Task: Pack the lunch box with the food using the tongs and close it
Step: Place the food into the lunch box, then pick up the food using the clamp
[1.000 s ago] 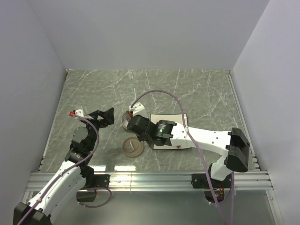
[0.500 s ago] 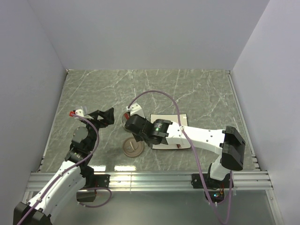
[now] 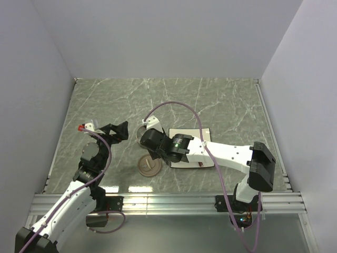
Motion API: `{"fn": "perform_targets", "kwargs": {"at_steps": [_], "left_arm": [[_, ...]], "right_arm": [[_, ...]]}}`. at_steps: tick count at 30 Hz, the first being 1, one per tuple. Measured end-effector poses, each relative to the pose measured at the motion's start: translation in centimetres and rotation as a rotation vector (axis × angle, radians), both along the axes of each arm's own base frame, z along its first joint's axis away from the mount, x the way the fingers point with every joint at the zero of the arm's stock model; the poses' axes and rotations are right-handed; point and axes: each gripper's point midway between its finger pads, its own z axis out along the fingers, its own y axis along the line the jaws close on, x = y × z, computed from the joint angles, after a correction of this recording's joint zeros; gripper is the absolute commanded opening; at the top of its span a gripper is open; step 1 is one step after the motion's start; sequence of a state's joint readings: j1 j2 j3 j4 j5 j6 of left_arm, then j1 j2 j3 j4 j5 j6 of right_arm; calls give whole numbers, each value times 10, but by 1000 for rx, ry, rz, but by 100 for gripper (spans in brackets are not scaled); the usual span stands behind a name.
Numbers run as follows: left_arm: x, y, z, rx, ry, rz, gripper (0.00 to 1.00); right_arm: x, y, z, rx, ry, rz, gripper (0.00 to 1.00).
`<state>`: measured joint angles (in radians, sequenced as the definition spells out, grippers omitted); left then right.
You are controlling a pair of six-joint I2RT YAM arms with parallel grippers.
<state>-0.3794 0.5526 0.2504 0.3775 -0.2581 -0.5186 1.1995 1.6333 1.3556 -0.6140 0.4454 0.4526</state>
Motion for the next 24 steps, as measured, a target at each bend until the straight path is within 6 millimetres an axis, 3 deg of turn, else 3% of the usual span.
{"fn": "perform_targets", "kwargs": {"at_steps": [8,17,24], "left_arm": [[0,0,0,1,0,0,100],[0,0,0,0,-1,0,99],[0,0,0,0,0,-1,99]], "right_arm": [[2,-13,3,-2,-20,-44,53],[-11,-76,25,66,-56,-168,53],[-26,-118,0,32,-18,-256,53]]}}
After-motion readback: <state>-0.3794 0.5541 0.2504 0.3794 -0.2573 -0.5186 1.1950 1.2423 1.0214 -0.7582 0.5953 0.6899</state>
